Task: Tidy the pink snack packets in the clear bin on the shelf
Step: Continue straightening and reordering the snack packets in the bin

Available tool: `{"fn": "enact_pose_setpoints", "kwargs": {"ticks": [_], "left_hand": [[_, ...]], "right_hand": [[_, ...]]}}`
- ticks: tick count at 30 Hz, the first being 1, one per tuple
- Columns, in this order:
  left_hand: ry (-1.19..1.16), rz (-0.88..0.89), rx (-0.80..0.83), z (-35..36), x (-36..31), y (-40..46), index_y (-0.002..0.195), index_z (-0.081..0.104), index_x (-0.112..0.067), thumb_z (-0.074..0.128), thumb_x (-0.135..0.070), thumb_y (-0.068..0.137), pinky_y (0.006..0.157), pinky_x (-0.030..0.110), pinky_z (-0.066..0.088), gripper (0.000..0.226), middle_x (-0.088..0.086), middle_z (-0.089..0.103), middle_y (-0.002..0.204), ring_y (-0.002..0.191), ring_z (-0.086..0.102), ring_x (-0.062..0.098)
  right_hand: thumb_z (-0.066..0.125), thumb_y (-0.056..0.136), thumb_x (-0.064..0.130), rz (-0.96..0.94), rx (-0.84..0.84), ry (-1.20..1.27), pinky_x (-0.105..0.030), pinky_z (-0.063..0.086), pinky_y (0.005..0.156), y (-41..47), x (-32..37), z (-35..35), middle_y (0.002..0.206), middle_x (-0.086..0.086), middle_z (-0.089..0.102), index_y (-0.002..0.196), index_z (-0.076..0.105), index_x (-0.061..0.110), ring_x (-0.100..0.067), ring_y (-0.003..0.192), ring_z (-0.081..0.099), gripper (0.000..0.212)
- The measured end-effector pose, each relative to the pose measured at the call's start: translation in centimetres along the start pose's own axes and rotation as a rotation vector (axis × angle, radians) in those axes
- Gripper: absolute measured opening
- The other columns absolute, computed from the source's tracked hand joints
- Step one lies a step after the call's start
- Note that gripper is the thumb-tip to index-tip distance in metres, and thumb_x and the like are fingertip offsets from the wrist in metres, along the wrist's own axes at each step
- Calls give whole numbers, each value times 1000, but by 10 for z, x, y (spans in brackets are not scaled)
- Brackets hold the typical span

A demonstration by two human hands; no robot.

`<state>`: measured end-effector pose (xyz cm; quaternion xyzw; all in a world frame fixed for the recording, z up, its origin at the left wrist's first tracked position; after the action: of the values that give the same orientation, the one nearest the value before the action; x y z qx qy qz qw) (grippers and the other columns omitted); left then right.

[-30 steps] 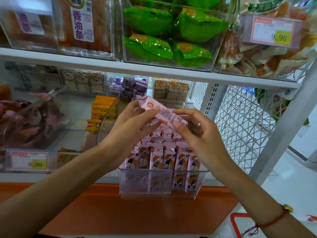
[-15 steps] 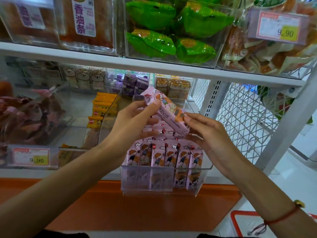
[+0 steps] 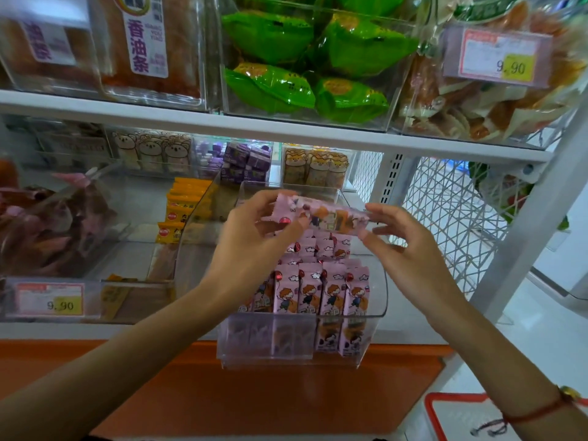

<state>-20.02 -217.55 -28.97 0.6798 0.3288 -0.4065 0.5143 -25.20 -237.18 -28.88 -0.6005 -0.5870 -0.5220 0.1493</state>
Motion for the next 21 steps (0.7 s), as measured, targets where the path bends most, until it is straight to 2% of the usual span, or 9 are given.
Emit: {"fn": "enact_pose_setpoints", "kwargs": {"ticks": [2, 4, 8, 10, 12, 14, 16, 18, 21], "left_hand": [[89, 12, 7, 6, 6, 2, 117, 57, -32, 68, -25, 85, 77, 17, 55, 34, -14, 65, 109, 96, 65, 4], [194, 29, 55, 14, 11, 5, 125, 55, -30, 66, -26, 86, 85, 21, 53, 40, -12, 62, 117, 103, 61, 4], [410, 116, 204, 31, 10, 11, 132, 52, -32, 63, -26, 89, 75, 5, 46, 44, -11, 56, 131, 101, 58, -2], [553, 196, 281, 42, 2, 17, 133, 50, -33, 62, -24, 90, 75, 0, 42, 45, -9, 54, 132, 102, 55, -2], [686, 274, 340, 57, -8, 27, 134, 49, -34, 63, -28, 89, 79, 8, 42, 47, -9, 56, 130, 96, 53, -2], [725, 304, 344, 72, -10, 38, 131, 50, -31, 67, -33, 86, 77, 18, 46, 49, -7, 62, 121, 84, 54, -3], [711, 240, 357, 88, 0, 47, 120, 52, -28, 69, -35, 83, 73, 21, 50, 42, -5, 67, 113, 86, 58, 3], [843, 183, 394, 101, 21, 54, 113, 56, -26, 68, -40, 83, 74, 22, 49, 35, -5, 66, 111, 91, 59, 9], [960, 135, 495, 105, 44, 61, 106, 66, -28, 66, -46, 83, 74, 26, 43, 29, -11, 57, 94, 91, 52, 11]], "right_hand": [[60, 90, 24, 80, 47, -89, -13, 40, 73, -4, -17, 1, 114, 16, 52, 129, 45, 30, 3, 98, 52, 42], [58, 92, 22, 128, 97, -85, -9, 41, 64, -10, -29, 4, 114, 14, 55, 130, 44, 29, 7, 92, 53, 41], [55, 93, 28, 86, 138, -95, -4, 45, 63, -19, -30, 4, 109, 22, 57, 126, 48, 31, 9, 90, 56, 34], [56, 91, 35, 76, 157, -75, -2, 44, 64, -23, -30, 2, 107, 27, 55, 125, 48, 36, 10, 91, 56, 35], [57, 89, 37, 79, 174, -60, -3, 45, 63, -24, -31, 0, 108, 27, 56, 122, 47, 41, 11, 89, 58, 34], [60, 90, 32, 90, 180, -37, -3, 45, 61, -25, -32, -1, 109, 25, 57, 119, 47, 44, 12, 87, 59, 34], [60, 90, 30, 86, 184, -46, -3, 45, 61, -25, -32, -1, 109, 25, 57, 120, 46, 44, 12, 86, 60, 36], [59, 90, 32, 69, 186, -72, -4, 45, 62, -27, -32, -1, 109, 27, 56, 122, 46, 44, 14, 87, 58, 36], [57, 90, 36, 54, 199, -105, -10, 46, 68, -28, -33, -2, 114, 25, 56, 124, 43, 48, 10, 88, 60, 38]]}}
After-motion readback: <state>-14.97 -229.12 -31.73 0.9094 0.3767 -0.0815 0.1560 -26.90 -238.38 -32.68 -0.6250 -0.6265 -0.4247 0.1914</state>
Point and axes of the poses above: each hand's wrist, its own y-axis towards the middle knuckle, its own z-axis out of the palm, x = y × z, the point moved 9 cm from there along y, towards the middle knuckle
